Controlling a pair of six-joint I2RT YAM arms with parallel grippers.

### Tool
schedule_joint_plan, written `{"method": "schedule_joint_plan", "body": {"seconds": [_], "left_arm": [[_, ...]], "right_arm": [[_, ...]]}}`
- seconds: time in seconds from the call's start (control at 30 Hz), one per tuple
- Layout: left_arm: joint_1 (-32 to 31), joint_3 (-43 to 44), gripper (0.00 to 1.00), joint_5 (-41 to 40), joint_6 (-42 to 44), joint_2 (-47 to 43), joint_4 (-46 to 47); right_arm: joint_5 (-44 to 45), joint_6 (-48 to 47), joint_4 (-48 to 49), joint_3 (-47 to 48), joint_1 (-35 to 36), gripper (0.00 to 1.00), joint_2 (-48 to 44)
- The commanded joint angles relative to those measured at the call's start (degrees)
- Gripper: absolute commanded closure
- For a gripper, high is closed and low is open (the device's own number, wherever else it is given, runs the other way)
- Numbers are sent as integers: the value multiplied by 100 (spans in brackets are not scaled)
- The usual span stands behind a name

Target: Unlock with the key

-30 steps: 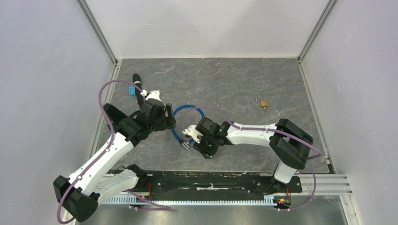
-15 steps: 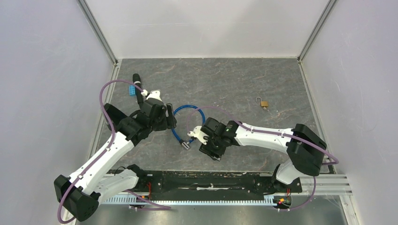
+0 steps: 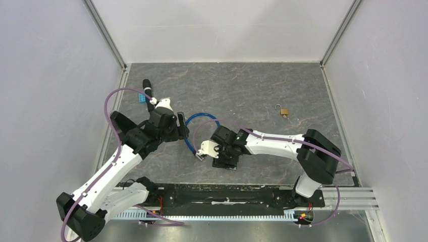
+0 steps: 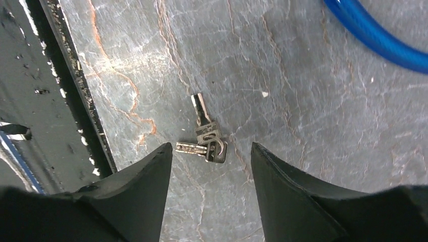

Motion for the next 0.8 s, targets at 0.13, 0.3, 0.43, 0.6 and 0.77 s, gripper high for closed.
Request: {"method": "schedule_joint_plan", "body": {"seconds": [0.13,0.3,0.43,0.6,0.77], "left_arm": [[200,52,18,-100,15,-159,-80],[267,2,18,-18,14,-190,-62],[276,-18,18,95,-10,-152,-30],[276,-5,18,242,-55,-159,29],[276,-121,18,482,-192,-212,221]], "right_arm": [[-162,-938,121,359,-19,43,523],[-110,-965,102,176,-14,47,707],[-59,-935,217,-2,-17,60,760],[14,-822,262,-85,-37,87,742],[-13,-562,524,-199,-176,99,331]]}}
